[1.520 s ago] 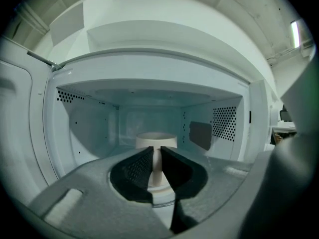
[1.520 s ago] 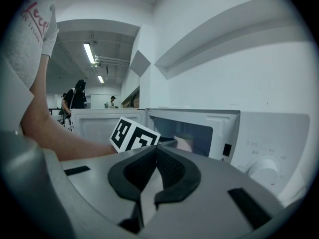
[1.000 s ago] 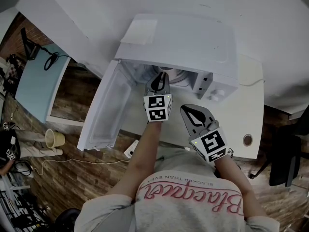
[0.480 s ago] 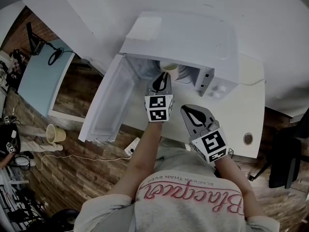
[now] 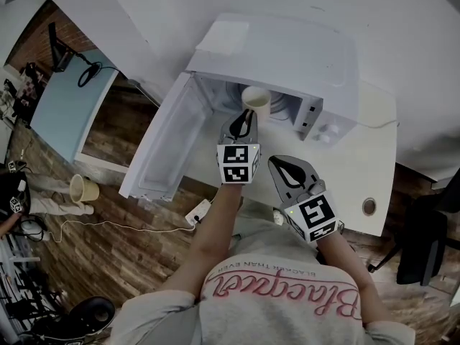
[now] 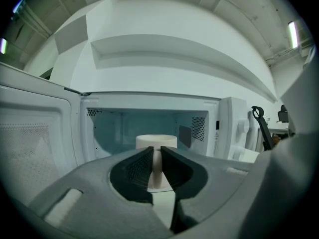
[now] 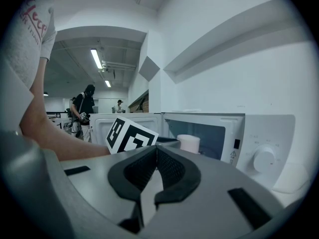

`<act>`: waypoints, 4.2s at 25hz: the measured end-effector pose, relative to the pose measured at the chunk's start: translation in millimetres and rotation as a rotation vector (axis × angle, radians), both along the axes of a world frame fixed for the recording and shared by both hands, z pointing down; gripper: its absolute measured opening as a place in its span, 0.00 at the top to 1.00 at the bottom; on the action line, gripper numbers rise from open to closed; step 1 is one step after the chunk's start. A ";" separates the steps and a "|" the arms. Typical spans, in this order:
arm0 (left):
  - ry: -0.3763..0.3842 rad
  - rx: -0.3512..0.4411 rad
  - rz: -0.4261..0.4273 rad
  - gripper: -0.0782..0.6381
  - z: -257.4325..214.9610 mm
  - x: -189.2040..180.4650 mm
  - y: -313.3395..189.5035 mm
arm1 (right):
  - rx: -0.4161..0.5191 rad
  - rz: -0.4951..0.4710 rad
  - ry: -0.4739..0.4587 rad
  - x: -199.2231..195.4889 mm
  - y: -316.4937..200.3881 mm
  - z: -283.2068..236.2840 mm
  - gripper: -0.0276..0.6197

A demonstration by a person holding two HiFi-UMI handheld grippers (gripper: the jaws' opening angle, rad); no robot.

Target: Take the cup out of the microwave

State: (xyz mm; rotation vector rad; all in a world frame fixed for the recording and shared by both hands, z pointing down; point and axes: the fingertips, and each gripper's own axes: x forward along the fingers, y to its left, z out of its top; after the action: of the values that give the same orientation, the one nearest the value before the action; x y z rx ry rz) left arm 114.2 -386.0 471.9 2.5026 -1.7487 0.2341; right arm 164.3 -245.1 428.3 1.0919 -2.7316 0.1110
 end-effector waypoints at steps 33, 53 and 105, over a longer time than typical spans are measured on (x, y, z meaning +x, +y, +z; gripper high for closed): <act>0.036 0.018 0.013 0.82 -43.3 -10.6 63.7 | -0.035 0.014 -0.052 9.9 10.3 -7.9 0.94; 0.061 0.090 0.125 0.82 -109.2 -20.6 75.0 | 0.003 0.081 -0.111 -3.3 -28.9 -42.4 0.94; 0.097 0.312 0.338 0.82 -225.0 5.9 63.2 | 0.254 0.275 -0.131 34.9 -74.2 -162.4 0.94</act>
State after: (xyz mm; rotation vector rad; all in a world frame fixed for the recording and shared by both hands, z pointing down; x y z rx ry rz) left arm 120.1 -322.9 246.9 2.9654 -1.4106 -0.1526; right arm 199.2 -319.2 265.9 1.5801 -2.7465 -0.1337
